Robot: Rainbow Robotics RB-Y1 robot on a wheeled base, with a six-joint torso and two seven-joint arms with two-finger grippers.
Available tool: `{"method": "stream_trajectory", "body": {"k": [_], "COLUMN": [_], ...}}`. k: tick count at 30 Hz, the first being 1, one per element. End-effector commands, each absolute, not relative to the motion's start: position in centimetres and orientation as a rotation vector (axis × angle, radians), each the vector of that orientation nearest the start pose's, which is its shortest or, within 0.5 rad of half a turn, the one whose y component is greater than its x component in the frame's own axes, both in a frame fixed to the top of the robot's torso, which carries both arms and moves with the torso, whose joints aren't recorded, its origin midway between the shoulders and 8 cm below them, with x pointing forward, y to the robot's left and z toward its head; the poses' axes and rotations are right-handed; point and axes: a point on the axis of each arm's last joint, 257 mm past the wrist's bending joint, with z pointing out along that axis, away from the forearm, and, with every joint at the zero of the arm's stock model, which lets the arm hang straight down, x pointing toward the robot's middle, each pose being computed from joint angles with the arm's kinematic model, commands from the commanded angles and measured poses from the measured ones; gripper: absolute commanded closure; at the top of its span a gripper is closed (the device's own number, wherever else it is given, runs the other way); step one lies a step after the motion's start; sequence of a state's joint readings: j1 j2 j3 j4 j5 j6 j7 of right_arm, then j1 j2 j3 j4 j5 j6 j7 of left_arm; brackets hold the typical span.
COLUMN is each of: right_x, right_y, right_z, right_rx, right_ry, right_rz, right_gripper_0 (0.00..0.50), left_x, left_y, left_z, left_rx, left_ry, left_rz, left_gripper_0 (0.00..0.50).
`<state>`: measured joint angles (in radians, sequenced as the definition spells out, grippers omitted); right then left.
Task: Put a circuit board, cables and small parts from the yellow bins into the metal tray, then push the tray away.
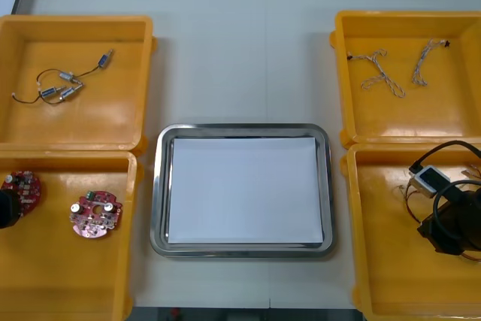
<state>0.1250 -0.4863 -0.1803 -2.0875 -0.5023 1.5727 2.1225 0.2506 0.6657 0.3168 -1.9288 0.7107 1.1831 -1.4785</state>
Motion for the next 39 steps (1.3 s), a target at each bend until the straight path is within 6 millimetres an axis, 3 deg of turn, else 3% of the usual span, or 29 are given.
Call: {"method": "stream_trajectory", "body": {"k": [1,22,33,36,39], "right_x": [35.0,33.8,33.9,34.2,34.1], "right_y": [-34.6,-34.8,-34.9,-35.1,-35.3], "right_z": [-31.8,-33.0,-34.5,-34.7,-34.7], "right_rx": [-0.888,-0.869,-0.851,-0.845,-0.848], "right_ry": [2.588,2.618,2.618,2.610,2.612], "right_rz": [-0.200,-0.197,-0.170,-0.175,-0.182], "right_gripper_0": [0.000,0.000,0.005,0.011,0.065], "left_x": [35.8,30.2,29.5,29.1,28.8], "left_y": [45.3,42.7,39.4,38.6,37.9], "left_z": [-31.0,-32.3,-33.1,-33.3,-33.5], "left_rx": [-0.330,-0.297,-0.294,-0.294,-0.296], "left_ry": [2.500,2.538,2.532,2.533,2.534], "left_rz": [-0.035,-0.052,-0.118,-0.132,-0.146], "left_gripper_0": [0.500,0.500,0.500,0.500,0.500]}}
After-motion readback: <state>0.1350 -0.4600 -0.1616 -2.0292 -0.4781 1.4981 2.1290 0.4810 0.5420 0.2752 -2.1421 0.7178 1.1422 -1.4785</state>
